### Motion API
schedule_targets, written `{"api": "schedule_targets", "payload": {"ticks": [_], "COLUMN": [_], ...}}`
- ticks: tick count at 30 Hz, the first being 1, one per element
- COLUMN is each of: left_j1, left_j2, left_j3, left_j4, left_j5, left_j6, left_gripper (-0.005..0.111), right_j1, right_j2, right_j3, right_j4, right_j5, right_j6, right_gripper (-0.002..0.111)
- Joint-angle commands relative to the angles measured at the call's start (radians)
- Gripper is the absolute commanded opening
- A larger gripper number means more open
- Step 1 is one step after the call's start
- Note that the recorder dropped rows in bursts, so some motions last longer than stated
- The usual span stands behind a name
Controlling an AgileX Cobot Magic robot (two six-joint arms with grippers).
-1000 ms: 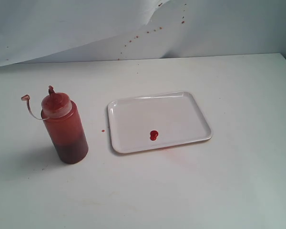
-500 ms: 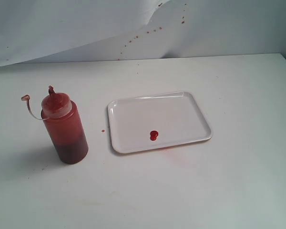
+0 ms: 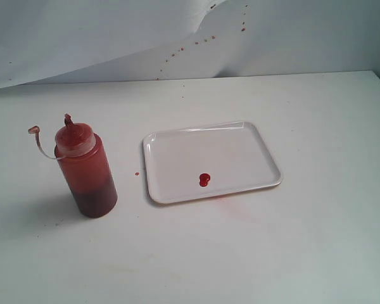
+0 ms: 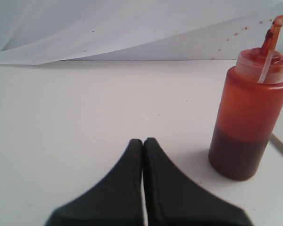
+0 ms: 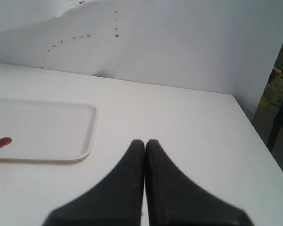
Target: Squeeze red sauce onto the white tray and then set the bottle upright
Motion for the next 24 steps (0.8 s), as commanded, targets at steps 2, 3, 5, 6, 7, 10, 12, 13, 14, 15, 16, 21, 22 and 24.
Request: {"api": "schedule_targets", "payload": {"ticks": [2, 3, 5, 6, 7, 10, 12, 13, 14, 15, 16, 21, 22, 24], "left_j1": [0.001, 0.001, 0.001, 0.001, 0.001, 0.001, 0.001, 0.001, 0.001, 0.001, 0.001, 0.001, 0.001, 0.001], "left_j2": [-0.003, -0.003, -0.003, -0.003, -0.003, -0.003, -0.003, -0.003, -0.003, -0.003, -0.003, -0.003, -0.003, -0.003], "left_j3": [0.004, 0.004, 0.004, 0.004, 0.004, 0.004, 0.004, 0.004, 0.004, 0.004, 0.004, 0.004, 0.004, 0.004], "left_j4": [0.002, 0.002, 0.002, 0.002, 0.002, 0.002, 0.002, 0.002, 0.002, 0.002, 0.002, 0.002, 0.002, 0.002], "left_j5": [-0.005, -0.005, -0.005, -0.005, -0.005, -0.005, -0.005, -0.005, -0.005, -0.005, -0.005, -0.005, -0.005, -0.005], "left_j6": [0.002, 0.002, 0.002, 0.002, 0.002, 0.002, 0.0, 0.0, 0.0, 0.0, 0.0, 0.003, 0.003, 0.003], "left_gripper": [0.001, 0.001, 0.001, 0.001, 0.001, 0.001, 0.001, 0.001, 0.001, 0.001, 0.001, 0.001, 0.001, 0.001], "right_j1": [-0.006, -0.008, -0.024, -0.034, -0.047, -0.073, -0.084, -0.084, -0.084, -0.084, -0.084, -0.084, -0.091, -0.131], "right_j2": [-0.007, -0.007, -0.007, -0.007, -0.007, -0.007, -0.007, -0.007, -0.007, -0.007, -0.007, -0.007, -0.007, -0.007], "right_j3": [0.003, 0.003, 0.003, 0.003, 0.003, 0.003, 0.003, 0.003, 0.003, 0.003, 0.003, 0.003, 0.003, 0.003], "right_j4": [0.01, 0.01, 0.01, 0.01, 0.01, 0.01, 0.012, 0.012, 0.012, 0.012, 0.012, 0.012, 0.012, 0.012], "right_j5": [-0.012, -0.003, 0.021, 0.033, 0.048, 0.08, 0.109, 0.109, 0.109, 0.109, 0.109, 0.109, 0.109, 0.109], "right_j6": [0.026, 0.028, 0.034, 0.037, 0.037, 0.037, 0.051, 0.053, 0.083, 0.098, 0.117, 0.117, 0.116, 0.116], "right_gripper": [0.0, 0.0, 0.0, 0.0, 0.0, 0.0, 0.0, 0.0, 0.0, 0.0, 0.0, 0.0, 0.0, 0.0]}}
